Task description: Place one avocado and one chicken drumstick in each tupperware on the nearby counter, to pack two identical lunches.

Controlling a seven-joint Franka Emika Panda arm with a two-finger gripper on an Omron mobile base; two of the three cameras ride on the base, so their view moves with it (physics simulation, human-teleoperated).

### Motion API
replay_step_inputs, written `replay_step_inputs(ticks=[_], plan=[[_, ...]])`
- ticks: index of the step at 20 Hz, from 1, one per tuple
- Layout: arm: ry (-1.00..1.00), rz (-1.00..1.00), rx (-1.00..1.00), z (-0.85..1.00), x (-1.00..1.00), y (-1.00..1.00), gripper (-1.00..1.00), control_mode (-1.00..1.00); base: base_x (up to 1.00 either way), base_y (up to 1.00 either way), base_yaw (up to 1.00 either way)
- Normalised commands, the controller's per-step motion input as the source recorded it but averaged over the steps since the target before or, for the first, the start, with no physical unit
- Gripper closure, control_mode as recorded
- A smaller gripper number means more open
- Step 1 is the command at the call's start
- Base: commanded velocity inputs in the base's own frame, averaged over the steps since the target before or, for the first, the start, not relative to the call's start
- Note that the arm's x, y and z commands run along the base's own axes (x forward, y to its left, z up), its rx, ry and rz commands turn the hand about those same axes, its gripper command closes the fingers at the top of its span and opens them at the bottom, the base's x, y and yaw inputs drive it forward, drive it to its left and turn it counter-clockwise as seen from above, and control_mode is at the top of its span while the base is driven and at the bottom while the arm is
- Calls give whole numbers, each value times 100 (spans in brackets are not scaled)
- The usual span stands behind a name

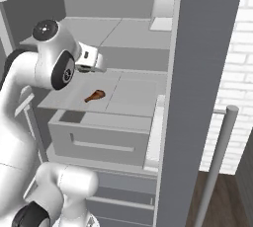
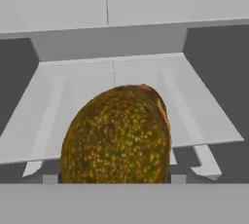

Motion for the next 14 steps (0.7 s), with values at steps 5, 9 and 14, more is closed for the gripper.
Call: replay_step_inputs(ticks=[5, 9, 14], plan=[[28, 8, -1, -85, -92, -5, 100, -100, 0, 0, 0], [14, 4, 0, -64, -65, 1, 100, -100, 0, 0, 0], [9, 1, 0, -67, -80, 5, 100, -100, 0, 0, 0]])
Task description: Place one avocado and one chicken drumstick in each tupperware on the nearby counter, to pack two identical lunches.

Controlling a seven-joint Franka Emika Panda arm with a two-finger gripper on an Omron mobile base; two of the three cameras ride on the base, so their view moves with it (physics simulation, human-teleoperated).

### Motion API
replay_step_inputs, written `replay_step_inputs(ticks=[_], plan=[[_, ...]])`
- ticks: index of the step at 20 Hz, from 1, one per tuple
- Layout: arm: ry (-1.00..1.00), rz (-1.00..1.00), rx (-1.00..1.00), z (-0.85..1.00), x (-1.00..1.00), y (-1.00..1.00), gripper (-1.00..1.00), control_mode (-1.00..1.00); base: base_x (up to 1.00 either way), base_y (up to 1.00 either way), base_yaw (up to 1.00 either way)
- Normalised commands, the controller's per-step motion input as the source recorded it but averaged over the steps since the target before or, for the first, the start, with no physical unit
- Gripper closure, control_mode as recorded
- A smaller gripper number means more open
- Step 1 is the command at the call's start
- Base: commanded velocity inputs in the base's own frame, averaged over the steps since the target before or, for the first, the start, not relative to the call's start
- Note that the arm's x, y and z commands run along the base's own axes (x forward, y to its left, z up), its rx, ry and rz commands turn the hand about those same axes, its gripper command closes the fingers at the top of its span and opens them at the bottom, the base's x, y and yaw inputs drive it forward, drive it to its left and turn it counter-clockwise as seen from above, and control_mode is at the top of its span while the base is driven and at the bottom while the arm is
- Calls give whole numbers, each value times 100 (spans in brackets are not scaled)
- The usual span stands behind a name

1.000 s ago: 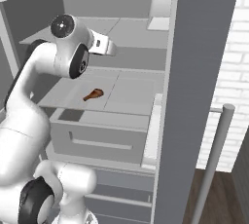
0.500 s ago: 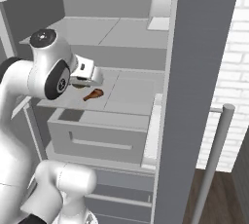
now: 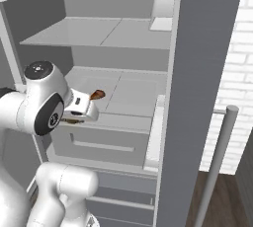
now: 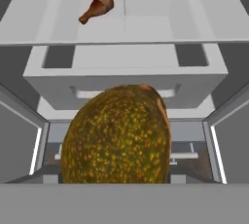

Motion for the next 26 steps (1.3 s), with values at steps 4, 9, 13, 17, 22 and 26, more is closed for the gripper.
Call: replay_step_inputs(ticks=[4, 9, 13, 17, 22, 26], plan=[[6, 0, 0, -74, -47, 1, 100, -100, 0, 0, 0], [1, 0, 0, -29, -1, 5, 100, -100, 0, 0, 0], [-1, 0, 0, 0, 0, 0, 100, -100, 0, 0, 0], [-3, 0, 0, 0, -11, 0, 100, -100, 0, 0, 0], [0, 0, 0, 0, 0, 0, 100, 100, -58, -1, 16], [0, 0, 0, 0, 0, 0, 100, 100, -66, 0, 33]])
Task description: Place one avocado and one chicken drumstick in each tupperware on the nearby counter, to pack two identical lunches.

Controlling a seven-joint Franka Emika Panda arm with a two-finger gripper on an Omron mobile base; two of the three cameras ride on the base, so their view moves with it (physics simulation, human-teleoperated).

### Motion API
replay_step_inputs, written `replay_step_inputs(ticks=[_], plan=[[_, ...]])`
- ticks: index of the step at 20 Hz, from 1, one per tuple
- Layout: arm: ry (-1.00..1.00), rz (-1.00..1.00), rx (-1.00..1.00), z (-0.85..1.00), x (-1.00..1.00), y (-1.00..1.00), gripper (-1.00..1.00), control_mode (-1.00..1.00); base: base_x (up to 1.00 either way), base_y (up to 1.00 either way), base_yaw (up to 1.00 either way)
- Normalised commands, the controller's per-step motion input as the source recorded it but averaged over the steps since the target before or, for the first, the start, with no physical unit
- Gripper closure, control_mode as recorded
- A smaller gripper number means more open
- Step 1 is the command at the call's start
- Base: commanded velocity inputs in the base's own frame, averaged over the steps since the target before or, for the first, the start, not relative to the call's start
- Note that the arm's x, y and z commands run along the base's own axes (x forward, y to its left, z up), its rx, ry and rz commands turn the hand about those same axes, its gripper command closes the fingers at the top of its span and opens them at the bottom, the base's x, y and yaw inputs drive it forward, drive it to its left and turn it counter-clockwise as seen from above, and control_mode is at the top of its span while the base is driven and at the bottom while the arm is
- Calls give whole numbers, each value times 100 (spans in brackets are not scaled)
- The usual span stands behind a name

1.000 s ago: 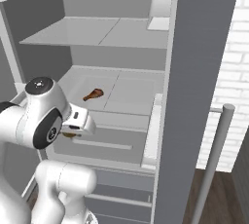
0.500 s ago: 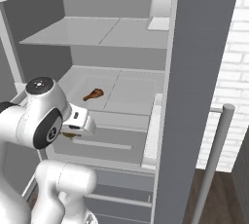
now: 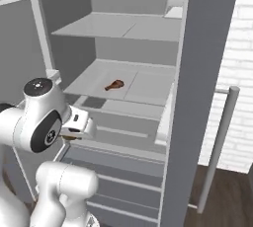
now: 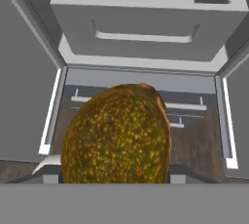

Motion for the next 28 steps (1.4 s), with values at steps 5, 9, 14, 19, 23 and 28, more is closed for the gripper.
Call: replay_step_inputs(ticks=[5, 9, 14, 19, 23, 28], plan=[[0, 0, 0, 0, 0, 0, 100, 100, -41, -6, 72], [0, 0, 0, 0, 0, 0, 100, 100, -40, 0, 86], [0, 0, 0, 0, 0, 0, 100, 100, -50, 5, 81], [0, 0, 0, 0, 0, 0, 100, 100, -38, 35, 82], [0, 0, 0, 0, 0, 0, 100, 100, -27, 63, 76], [0, 0, 0, 0, 0, 0, 100, 100, 43, 46, 47]])
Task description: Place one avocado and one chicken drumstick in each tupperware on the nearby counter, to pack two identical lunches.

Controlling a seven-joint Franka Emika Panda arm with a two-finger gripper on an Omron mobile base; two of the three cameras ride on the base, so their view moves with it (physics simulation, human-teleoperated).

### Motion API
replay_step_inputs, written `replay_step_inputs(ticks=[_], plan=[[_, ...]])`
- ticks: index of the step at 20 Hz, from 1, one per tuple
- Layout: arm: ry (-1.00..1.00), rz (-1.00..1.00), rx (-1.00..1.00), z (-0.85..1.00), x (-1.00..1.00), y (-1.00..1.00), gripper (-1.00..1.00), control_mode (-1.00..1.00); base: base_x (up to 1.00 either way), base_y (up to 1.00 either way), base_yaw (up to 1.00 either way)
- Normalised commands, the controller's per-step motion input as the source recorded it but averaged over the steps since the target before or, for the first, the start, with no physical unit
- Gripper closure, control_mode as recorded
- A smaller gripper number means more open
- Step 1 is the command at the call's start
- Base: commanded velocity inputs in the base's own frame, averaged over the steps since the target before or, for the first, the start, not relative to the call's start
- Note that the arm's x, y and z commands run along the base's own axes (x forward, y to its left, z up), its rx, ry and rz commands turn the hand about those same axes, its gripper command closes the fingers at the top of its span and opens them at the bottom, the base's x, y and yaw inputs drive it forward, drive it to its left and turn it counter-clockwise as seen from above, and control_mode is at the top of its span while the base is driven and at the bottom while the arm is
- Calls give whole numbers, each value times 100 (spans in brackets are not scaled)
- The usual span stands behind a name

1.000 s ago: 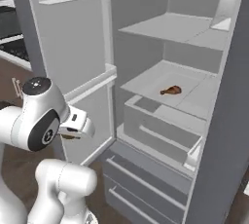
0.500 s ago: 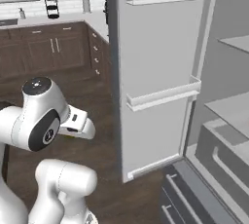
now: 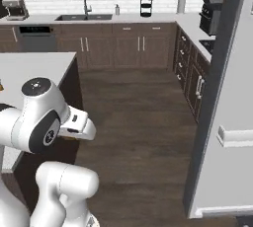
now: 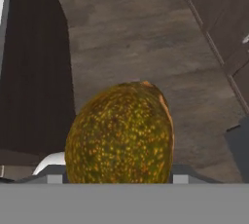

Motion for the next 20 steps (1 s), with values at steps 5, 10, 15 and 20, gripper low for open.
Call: replay_step_inputs(ticks=[5, 10, 15, 20], plan=[[0, 0, 0, 0, 0, 0, 100, 100, 100, -1, 26], [0, 0, 0, 0, 0, 0, 100, 100, 100, -33, -1], [0, 0, 0, 0, 0, 0, 100, 100, 100, -14, -27], [0, 0, 0, 0, 0, 0, 100, 100, 100, -17, -55]])
